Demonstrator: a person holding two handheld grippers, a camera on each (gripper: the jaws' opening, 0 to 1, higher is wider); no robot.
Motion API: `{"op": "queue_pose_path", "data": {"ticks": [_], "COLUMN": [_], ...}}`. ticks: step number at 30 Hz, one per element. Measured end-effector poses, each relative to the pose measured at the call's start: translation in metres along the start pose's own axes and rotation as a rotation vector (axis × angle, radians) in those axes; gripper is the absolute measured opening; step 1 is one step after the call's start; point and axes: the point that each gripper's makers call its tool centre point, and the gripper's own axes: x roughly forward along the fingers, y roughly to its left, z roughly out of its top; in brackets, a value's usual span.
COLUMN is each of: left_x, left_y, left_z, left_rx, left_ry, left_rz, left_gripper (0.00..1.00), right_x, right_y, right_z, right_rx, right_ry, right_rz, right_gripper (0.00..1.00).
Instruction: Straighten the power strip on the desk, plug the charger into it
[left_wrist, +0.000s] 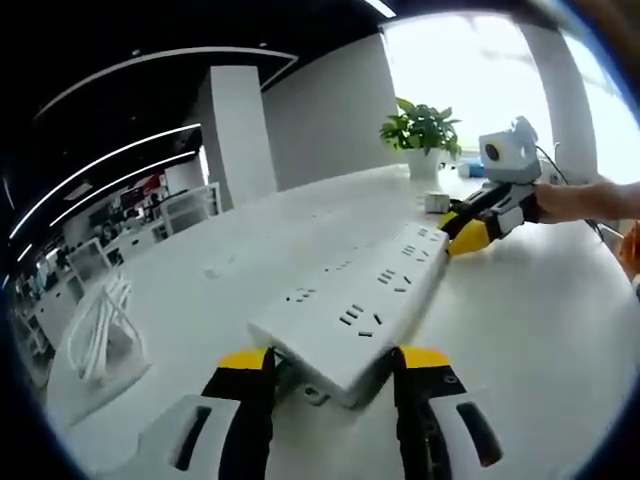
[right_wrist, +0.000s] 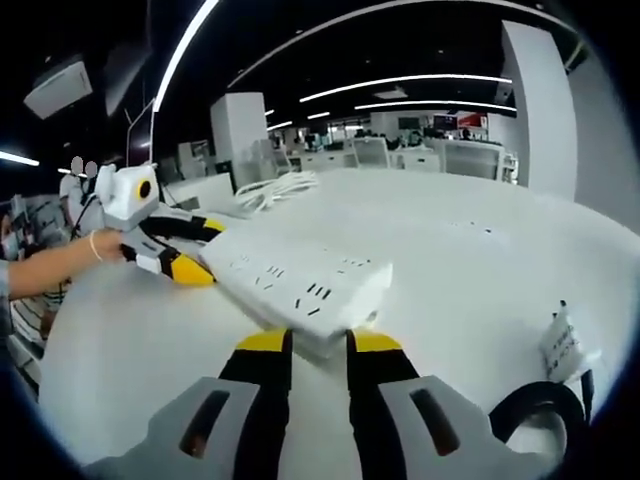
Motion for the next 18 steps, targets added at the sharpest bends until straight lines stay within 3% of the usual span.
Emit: {"op": "queue_pose_path", "data": {"ticks": [18], "left_x": [0.0075], "left_y": [-0.0021], "left_z": [0.0043], "left_rx": [0.007], "left_ry": [-0.003], "left_rz": [-0.016], "left_gripper": [0.47], "right_x": [-0.0033], "right_y": [-0.0067], "right_z": [-0.0003], "right_rx": [0.014], "right_ry": [-0.006], "right_rz": [-0.022], "right_gripper": [0.2]}}
